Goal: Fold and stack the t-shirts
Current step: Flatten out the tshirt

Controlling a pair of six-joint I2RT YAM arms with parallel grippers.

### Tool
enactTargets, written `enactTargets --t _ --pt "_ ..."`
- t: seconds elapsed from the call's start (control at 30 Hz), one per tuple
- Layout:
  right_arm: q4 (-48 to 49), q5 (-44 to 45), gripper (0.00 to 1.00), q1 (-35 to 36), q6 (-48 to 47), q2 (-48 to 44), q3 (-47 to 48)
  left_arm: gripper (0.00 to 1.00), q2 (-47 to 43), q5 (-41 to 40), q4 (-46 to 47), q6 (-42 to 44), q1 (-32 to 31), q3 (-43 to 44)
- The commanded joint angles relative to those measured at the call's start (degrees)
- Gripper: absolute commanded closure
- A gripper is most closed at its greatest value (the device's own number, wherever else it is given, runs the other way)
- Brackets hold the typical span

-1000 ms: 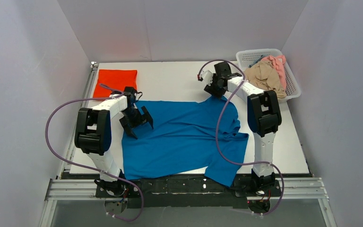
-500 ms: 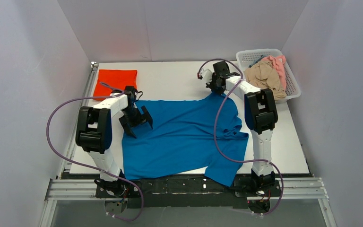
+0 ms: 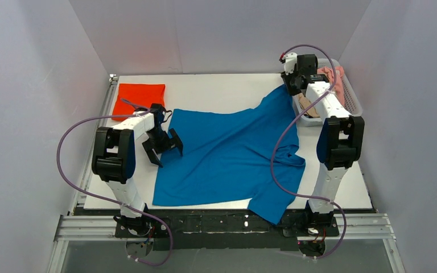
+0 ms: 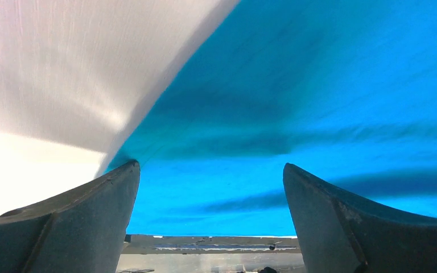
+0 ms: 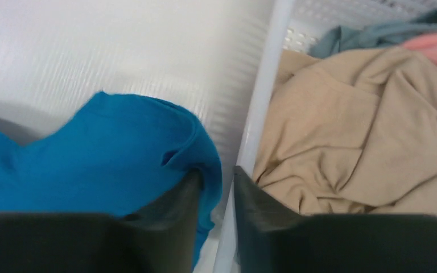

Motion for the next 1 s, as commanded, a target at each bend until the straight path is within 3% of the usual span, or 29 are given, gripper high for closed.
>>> enactTargets --t 0.0,0.13,0.17,0.33,0.53,0.73,0.97 --pt "-4.26 7.13 0.53 0.39 4.59 1.64 4.19 0.02 0.73 -0.96 -7.78 0.11 0.41 1.02" --pt "-5.17 6.59 0.23 0.72 5.56 1.17 5.79 0.02 0.20 -0.84 -8.14 0.04 0.41 1.38" --pt "-5.11 6.17 0.21 0.97 5.64 0.65 5.79 0.02 0.09 -0.72 -8.31 -0.09 0.41 1.69" --pt "-5.69 6.99 0.19 2.61 9.50 -2.45 4.68 0.02 -2.17 0.09 -8.47 -0.63 0.36 4.01" --pt "-6.17 -0.20 0.19 4.95 26.78 -9.64 -6.99 0.02 -1.60 3.75 -5.21 -2.69 -0.76 10.82" --pt "-2.83 -3.39 0.19 7.65 37.69 -15.69 -23.80 0.02 8.85 7.49 -3.93 -2.97 -4.63 21.60" --pt "-2.37 -4.83 0.20 7.65 38.50 -17.46 -30.47 0.02 23.54 6.91 -1.23 -2.90 -8.41 33.36"
